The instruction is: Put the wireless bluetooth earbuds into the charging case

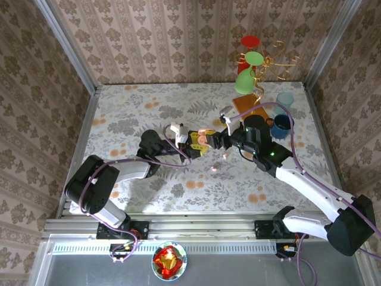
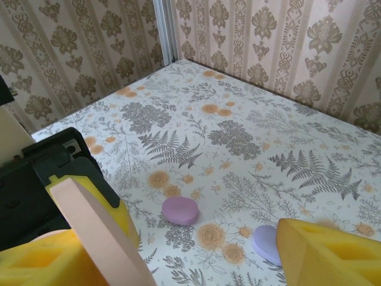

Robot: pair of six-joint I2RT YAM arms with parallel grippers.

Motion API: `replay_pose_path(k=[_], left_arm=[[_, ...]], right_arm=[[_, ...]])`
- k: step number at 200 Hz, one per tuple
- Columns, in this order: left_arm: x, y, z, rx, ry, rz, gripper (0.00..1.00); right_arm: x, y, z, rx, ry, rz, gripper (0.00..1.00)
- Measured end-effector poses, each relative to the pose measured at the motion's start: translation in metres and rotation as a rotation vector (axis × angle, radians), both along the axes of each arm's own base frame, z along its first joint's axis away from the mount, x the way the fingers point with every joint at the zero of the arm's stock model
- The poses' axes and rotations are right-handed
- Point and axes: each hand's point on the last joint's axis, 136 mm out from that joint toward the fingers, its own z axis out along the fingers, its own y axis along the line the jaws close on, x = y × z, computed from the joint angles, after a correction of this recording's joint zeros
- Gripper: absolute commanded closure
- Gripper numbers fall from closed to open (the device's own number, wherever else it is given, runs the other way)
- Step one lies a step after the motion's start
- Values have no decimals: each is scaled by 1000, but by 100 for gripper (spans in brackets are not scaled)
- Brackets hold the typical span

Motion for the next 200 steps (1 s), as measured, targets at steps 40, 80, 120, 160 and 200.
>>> replay_pose_path(k=[40,80,120,160,200], left_arm=[[2,1,0,-1,1,9,79],[12,5,1,-5,4,49,79],[24,12,2,-12,1,93,79],[33,21,-2,-8,9,131,79],[44,29,-6,-7,29,180,79]], right_arm=[[-5,-1,7,18,-11,10,23],[-26,-16,24,82,-49,-7,22],[-39,-42,16,173,-16,-108,25],[-20,-76,-27,312,202,-315,29],[-8,-83,-90,352,467,-437,29]])
